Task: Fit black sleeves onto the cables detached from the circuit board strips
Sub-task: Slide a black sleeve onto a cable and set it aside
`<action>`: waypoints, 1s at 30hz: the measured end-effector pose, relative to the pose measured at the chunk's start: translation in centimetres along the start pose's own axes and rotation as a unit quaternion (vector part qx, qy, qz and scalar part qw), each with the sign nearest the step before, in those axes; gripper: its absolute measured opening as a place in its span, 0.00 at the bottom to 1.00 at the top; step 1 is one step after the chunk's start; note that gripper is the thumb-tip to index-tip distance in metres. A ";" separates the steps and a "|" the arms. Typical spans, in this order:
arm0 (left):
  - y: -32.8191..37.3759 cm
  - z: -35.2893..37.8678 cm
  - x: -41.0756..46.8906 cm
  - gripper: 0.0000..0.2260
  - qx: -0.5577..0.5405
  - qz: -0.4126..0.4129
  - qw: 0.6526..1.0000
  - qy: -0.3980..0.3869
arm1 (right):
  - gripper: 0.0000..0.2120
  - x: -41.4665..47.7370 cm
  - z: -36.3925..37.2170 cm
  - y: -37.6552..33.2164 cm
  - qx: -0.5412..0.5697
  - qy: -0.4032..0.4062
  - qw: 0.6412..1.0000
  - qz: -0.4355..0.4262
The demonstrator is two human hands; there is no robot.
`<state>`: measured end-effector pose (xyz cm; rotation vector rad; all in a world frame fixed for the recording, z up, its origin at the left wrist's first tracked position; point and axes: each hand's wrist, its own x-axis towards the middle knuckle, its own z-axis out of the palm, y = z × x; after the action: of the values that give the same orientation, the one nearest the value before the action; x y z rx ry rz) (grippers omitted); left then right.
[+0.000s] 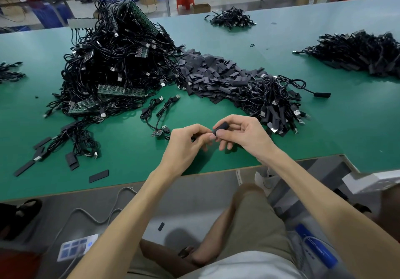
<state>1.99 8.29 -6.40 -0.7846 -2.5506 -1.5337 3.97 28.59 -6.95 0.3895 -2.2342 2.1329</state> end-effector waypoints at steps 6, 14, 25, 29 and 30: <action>-0.1 0.0 0.0 0.03 -0.008 -0.009 1.000 -0.003 | 0.06 -0.2 0.2 -0.2 0.006 -0.008 1.000 0.011; 0.1 -0.1 0.3 0.09 -0.029 -0.020 0.999 -0.006 | 0.10 -0.4 0.2 -0.8 0.014 -0.025 0.999 0.014; 0.3 -0.1 0.3 0.11 -0.023 -0.045 0.998 -0.040 | 0.07 -0.6 0.6 -0.7 0.032 -0.043 0.998 0.016; 0.3 -0.1 0.3 0.11 -0.019 -0.050 0.998 -0.040 | 0.08 -0.6 0.6 -0.8 0.035 -0.046 0.998 0.020; 0.3 0.0 0.4 0.10 -0.017 -0.052 0.998 -0.039 | 0.08 -0.6 0.6 -0.8 0.035 -0.045 0.998 0.019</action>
<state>1.80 8.51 -6.06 -0.7406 -2.6660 -1.6122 4.76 28.10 -6.28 0.4604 -2.2349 2.2619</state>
